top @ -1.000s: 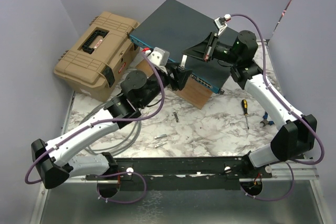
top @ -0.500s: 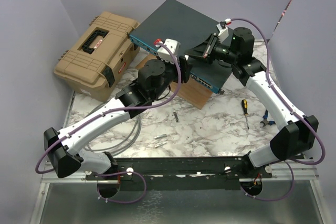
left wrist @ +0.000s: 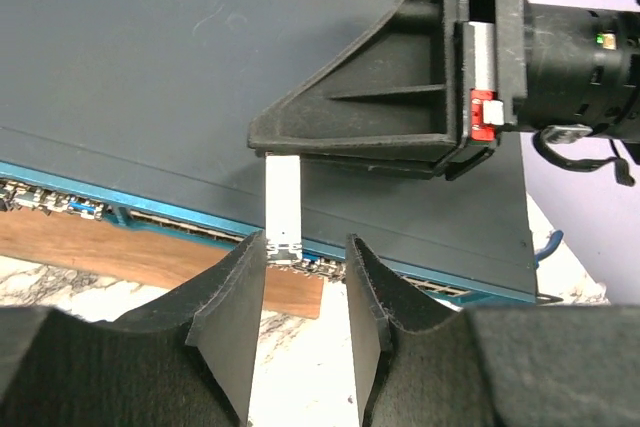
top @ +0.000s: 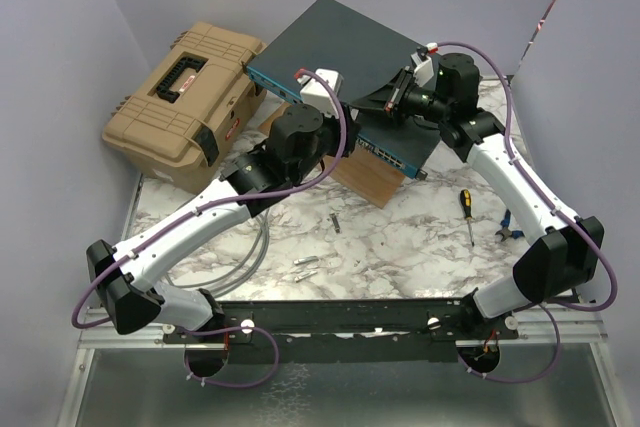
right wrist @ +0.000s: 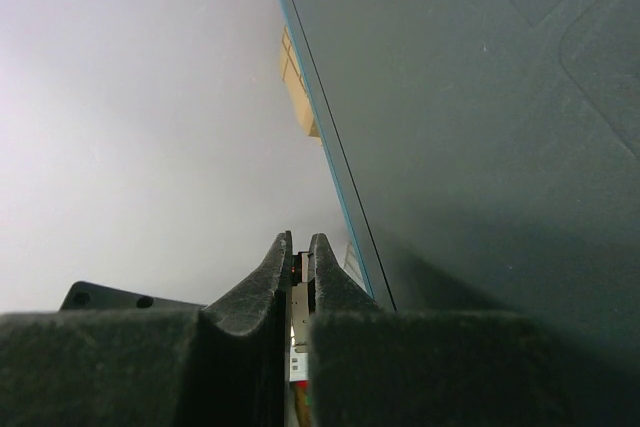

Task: Insert the plug into the switch port
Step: Pick up the connector from the center of the board.

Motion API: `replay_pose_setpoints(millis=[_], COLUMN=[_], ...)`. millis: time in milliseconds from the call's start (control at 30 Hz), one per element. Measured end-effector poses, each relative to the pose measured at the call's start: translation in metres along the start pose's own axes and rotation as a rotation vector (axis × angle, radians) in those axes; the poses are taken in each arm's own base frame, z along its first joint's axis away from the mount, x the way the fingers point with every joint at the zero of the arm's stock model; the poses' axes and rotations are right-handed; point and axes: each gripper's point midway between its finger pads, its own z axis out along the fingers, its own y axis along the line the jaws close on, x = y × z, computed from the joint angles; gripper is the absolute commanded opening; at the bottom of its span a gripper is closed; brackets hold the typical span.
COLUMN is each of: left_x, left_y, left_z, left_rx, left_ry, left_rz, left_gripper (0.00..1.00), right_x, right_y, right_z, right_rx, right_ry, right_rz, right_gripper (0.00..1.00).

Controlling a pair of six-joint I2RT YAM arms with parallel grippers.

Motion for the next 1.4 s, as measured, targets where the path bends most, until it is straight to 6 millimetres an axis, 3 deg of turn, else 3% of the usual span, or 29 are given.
replay_pose_setpoints(millis=[233,700,1067,1400], left_x=[0.006,0.014,0.014,0.016], left_y=[0.016,0.015,0.013,0.015], left_z=[0.002,0.006,0.012,0.015], left_rx=[-0.025,-0.01,-0.005,-0.008], left_ry=[0.047,0.075,0.059,0.041], left_rz=[-0.034,-0.047,-0.039,-0.005], left_gripper=[0.34,0.37,0.26,0.0], right_x=[0.0,0.0,0.0,0.0], right_y=[0.0,-0.001,-0.001,-0.003], right_z=[0.0,0.001,0.001,0.002], right_rx=[0.001,0.004,0.004,0.008], right_ry=[-0.001,0.001,0.001,0.003], right_rz=[0.009,0.026,0.026,0.029], right_gripper=[0.0,0.0,0.0,0.0])
